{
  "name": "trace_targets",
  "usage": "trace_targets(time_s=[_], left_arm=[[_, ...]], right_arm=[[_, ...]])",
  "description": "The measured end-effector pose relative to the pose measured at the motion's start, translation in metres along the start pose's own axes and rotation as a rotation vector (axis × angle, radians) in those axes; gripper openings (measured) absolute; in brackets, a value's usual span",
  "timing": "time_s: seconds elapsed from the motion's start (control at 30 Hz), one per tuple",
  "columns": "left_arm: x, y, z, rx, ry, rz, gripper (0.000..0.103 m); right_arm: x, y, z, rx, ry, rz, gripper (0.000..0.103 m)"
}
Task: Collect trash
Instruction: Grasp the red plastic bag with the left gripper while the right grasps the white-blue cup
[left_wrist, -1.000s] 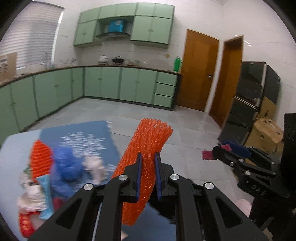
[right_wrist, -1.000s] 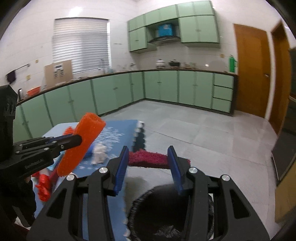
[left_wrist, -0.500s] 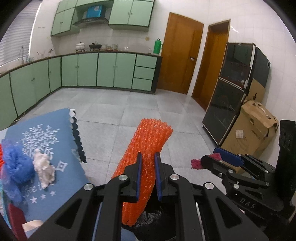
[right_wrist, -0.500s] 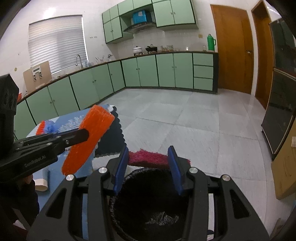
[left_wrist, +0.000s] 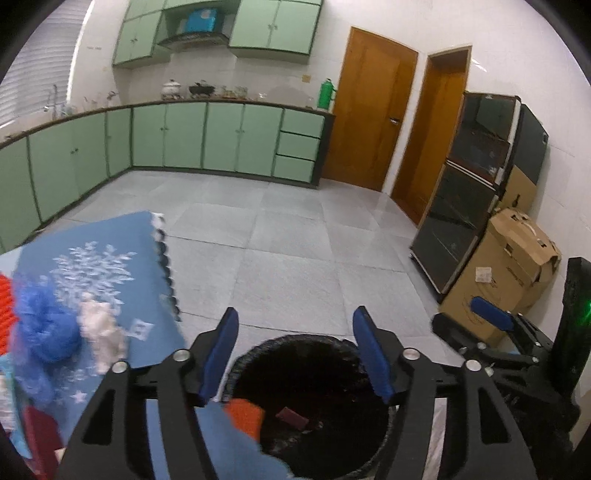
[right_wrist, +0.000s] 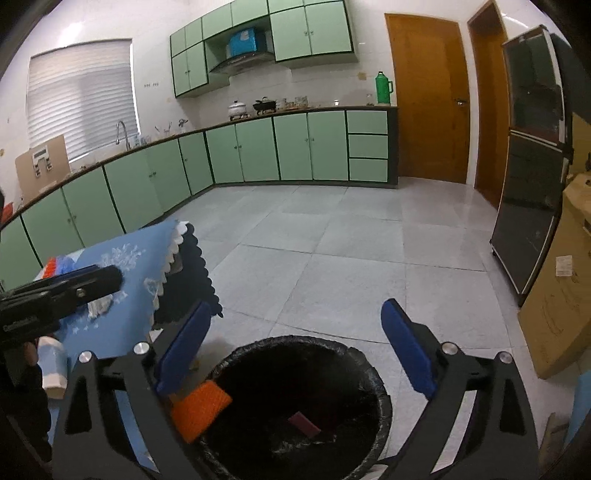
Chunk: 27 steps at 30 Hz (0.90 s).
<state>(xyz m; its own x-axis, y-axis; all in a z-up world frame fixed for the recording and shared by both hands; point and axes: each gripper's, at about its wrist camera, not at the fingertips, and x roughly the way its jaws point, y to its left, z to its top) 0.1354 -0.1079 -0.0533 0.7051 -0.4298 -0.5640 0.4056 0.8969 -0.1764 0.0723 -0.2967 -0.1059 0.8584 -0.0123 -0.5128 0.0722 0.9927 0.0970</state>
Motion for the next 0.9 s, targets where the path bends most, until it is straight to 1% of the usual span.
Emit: trace_targets(time_s=[0.07, 0.27, 0.33, 0.53, 0.63, 0.7, 0.8, 0.9], left_arm=[[-0.014, 0.011, 0.0, -0.003, -0.021, 0.037, 0.069], [-0.06, 0.052, -0.01, -0.03, -0.06, 0.164, 0.072], [-0.077, 0.068, -0.018, -0.05, -0.068, 0.216, 0.072], [-0.124, 0.115, -0.05, -0.119, -0.074, 0.374, 0.073], [-0.139, 0.132, -0.067, -0.15, -0.06, 0.425, 0.073], [-0.144, 0.139, -0.077, -0.171, -0.05, 0.442, 0.073], [-0.151, 0.148, -0.091, -0.194, -0.034, 0.469, 0.073], [-0.155, 0.154, -0.102, -0.213, -0.025, 0.484, 0.073]], right_arm=[[-0.004, 0.005, 0.002, 0.005, -0.014, 0.005, 0.094], [-0.016, 0.046, 0.009, -0.036, -0.05, 0.09, 0.095], [-0.018, 0.066, 0.008, -0.03, -0.05, 0.155, 0.095], [-0.019, 0.13, -0.003, -0.063, -0.039, 0.305, 0.095], [-0.017, 0.162, -0.014, -0.105, -0.006, 0.371, 0.095], [-0.016, 0.184, -0.019, -0.126, 0.022, 0.408, 0.095], [-0.018, 0.206, -0.032, -0.166, 0.049, 0.447, 0.095], [-0.019, 0.22, -0.04, -0.192, 0.072, 0.47, 0.095]])
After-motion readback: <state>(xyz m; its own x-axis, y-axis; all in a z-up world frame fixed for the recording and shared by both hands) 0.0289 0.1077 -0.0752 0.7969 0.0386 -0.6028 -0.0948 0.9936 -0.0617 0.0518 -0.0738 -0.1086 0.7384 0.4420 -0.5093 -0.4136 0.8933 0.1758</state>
